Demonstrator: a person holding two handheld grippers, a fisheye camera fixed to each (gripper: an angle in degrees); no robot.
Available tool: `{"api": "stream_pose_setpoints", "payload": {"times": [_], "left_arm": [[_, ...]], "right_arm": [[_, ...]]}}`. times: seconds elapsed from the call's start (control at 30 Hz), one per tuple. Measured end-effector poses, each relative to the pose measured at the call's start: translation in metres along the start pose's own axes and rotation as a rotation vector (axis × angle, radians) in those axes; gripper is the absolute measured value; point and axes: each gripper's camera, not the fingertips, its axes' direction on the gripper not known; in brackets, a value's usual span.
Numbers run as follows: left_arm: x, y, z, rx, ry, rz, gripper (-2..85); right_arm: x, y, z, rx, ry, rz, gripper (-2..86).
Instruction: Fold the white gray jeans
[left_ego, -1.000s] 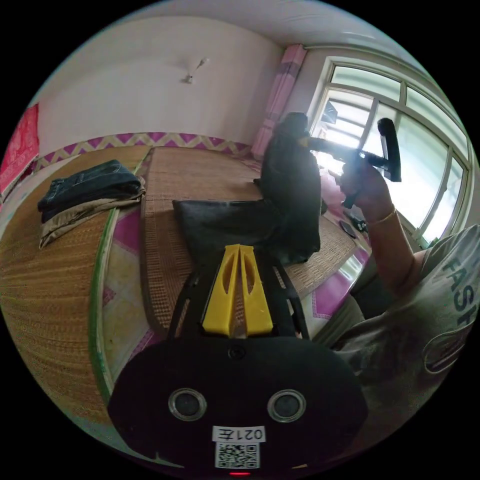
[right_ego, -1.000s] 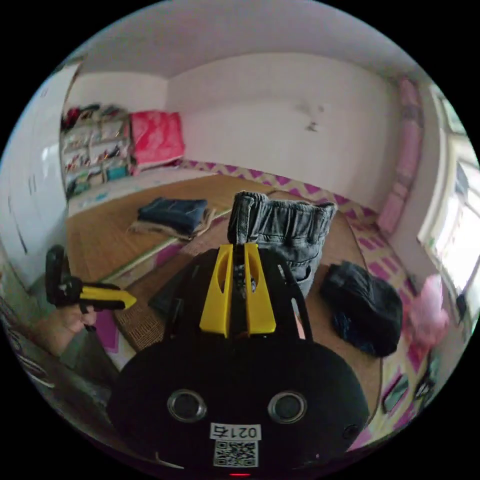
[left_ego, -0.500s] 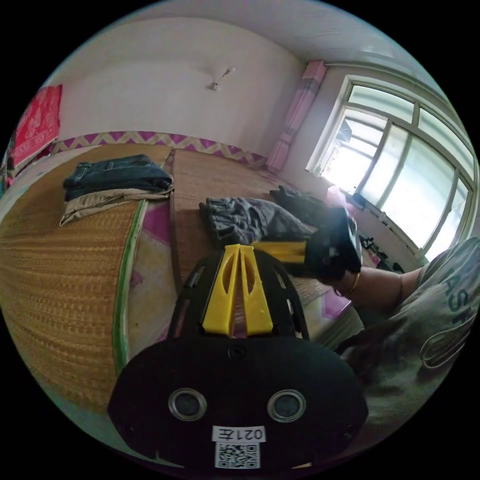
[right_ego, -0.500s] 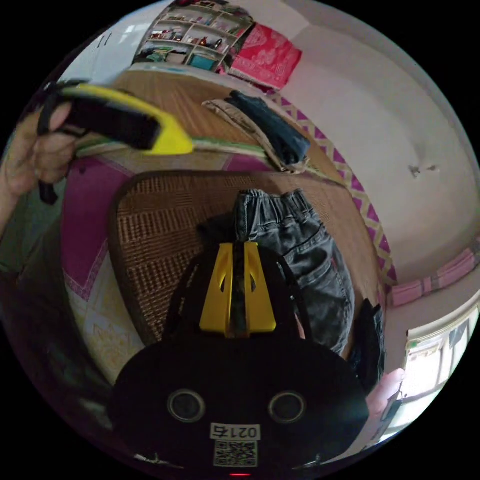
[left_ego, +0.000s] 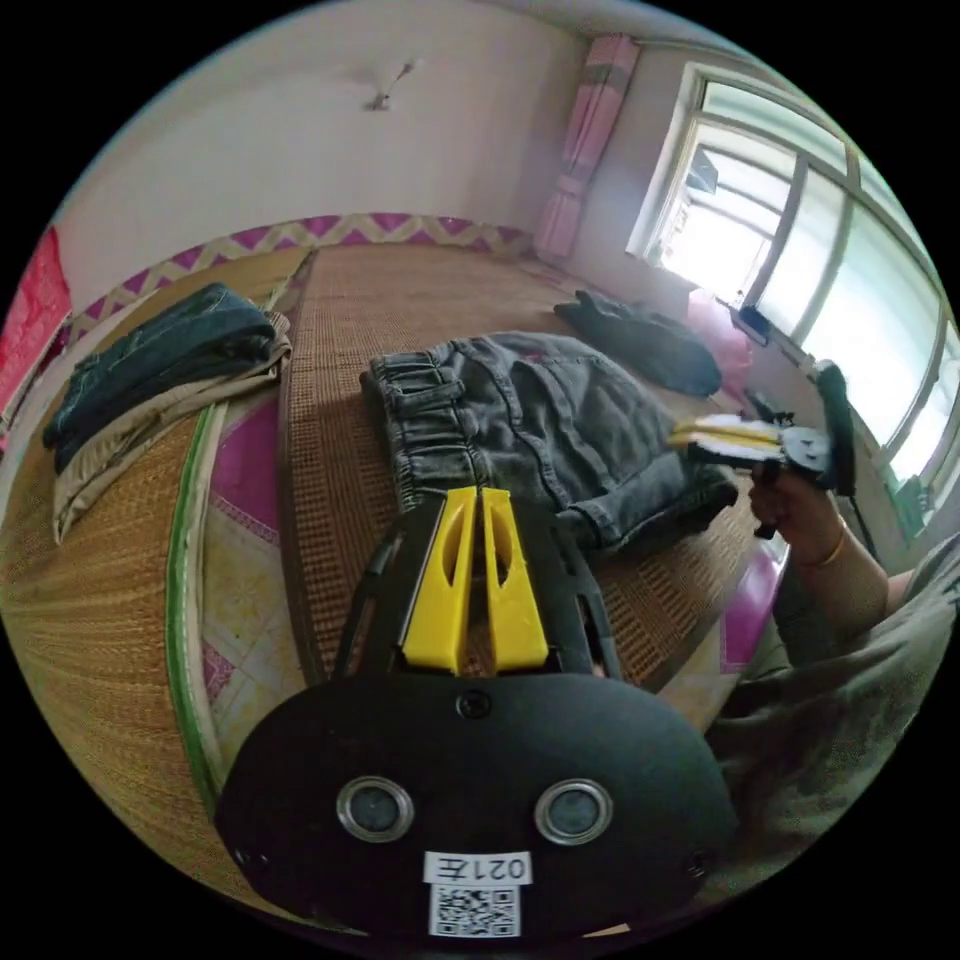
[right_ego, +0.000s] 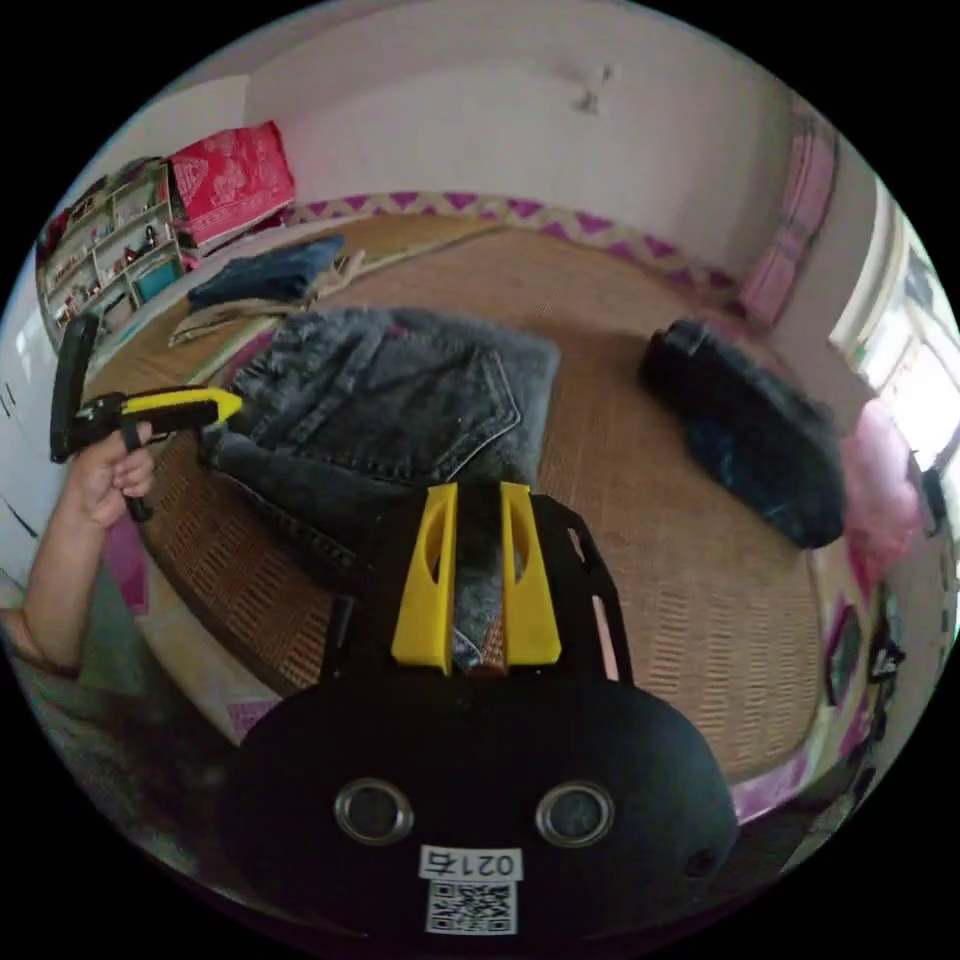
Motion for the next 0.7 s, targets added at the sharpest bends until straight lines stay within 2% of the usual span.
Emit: {"api": "stream_pose_setpoints", "payload": {"times": [0.07, 0.13, 0.2, 0.3, 0.4, 0.57, 0.7], "left_arm": [[-0.011, -0.003, -0.008, 0.039, 0.004, -0.035, -0.4], [-0.028, -0.004, -0.026, 0.140, 0.015, -0.098, 0.2], [-0.065, -0.010, -0.035, 0.175, 0.171, -0.204, 4.2], [-0.100, -0.023, -0.007, 0.044, 0.289, -0.274, 13.7], [-0.117, -0.031, 0.021, -0.057, 0.367, -0.311, 17.0], [-0.120, -0.051, 0.045, -0.134, 0.331, -0.303, 15.7], [-0.137, -0.058, 0.072, -0.164, 0.457, -0.369, 9.6]], "right_arm": [[0.023, -0.006, -0.021, 0.035, -0.138, 0.027, 8.0], [0.046, -0.012, -0.048, 0.132, -0.184, 0.081, 8.4], [0.080, -0.031, -0.059, 0.143, -0.255, 0.136, 9.0], [0.128, -0.065, -0.033, 0.027, -0.358, 0.200, 11.7], [0.172, -0.088, -0.002, -0.095, -0.506, 0.301, 14.0], [0.196, -0.109, 0.023, -0.175, -0.637, 0.362, 14.1], [0.197, -0.124, 0.021, -0.214, -0.592, 0.330, 11.9]]}}
